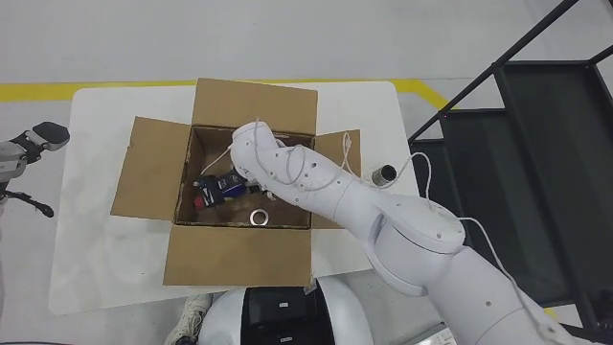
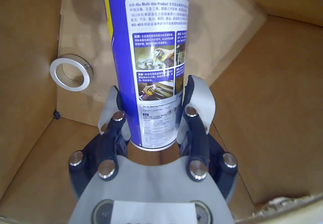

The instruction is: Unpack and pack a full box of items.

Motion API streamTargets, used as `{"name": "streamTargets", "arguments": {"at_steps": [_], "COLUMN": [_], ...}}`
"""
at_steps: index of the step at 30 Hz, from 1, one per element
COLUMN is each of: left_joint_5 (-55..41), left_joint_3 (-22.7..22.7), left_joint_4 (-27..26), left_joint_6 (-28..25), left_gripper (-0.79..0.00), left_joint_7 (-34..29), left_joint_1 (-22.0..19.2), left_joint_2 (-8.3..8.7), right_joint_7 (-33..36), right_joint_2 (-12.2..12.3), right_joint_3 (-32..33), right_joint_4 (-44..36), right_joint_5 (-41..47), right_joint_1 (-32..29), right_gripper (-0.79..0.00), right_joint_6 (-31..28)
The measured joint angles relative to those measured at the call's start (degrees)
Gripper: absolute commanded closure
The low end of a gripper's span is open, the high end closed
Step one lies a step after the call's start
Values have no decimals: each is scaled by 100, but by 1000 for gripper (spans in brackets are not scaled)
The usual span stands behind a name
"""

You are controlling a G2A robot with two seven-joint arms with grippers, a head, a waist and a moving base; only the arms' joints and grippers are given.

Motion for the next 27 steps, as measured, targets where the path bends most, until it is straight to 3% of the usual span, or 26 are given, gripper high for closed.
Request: {"name": "streamTargets", "arguments": {"at_steps": [12, 17, 20, 21, 27], "left_joint_5": [0, 0, 0, 0, 0], "left_joint_3": [0, 0, 0, 0, 0], "left_joint_4": [0, 0, 0, 0, 0], "left_joint_6": [0, 0, 0, 0, 0], "left_gripper": [-785, -785, -785, -785, -785], "left_joint_7": [0, 0, 0, 0, 0], "left_joint_1": [0, 0, 0, 0, 0], "left_joint_2": [0, 0, 0, 0, 0], "right_joint_7": [1630, 1925, 1970, 1977, 1957], "right_joint_2": [1023, 1421, 1542, 1562, 1585], "right_joint_3": [1226, 1622, 1678, 1683, 1580], "right_joint_4": [-2142, -2755, -2738, -2704, -2457], "right_joint_5": [-90, -174, -36, 30, 480], "right_joint_1": [-1047, -1608, -1702, -1702, -1557], "right_gripper": [0, 0, -317, -779, -785], "right_joint_6": [315, 571, 616, 623, 603]}}
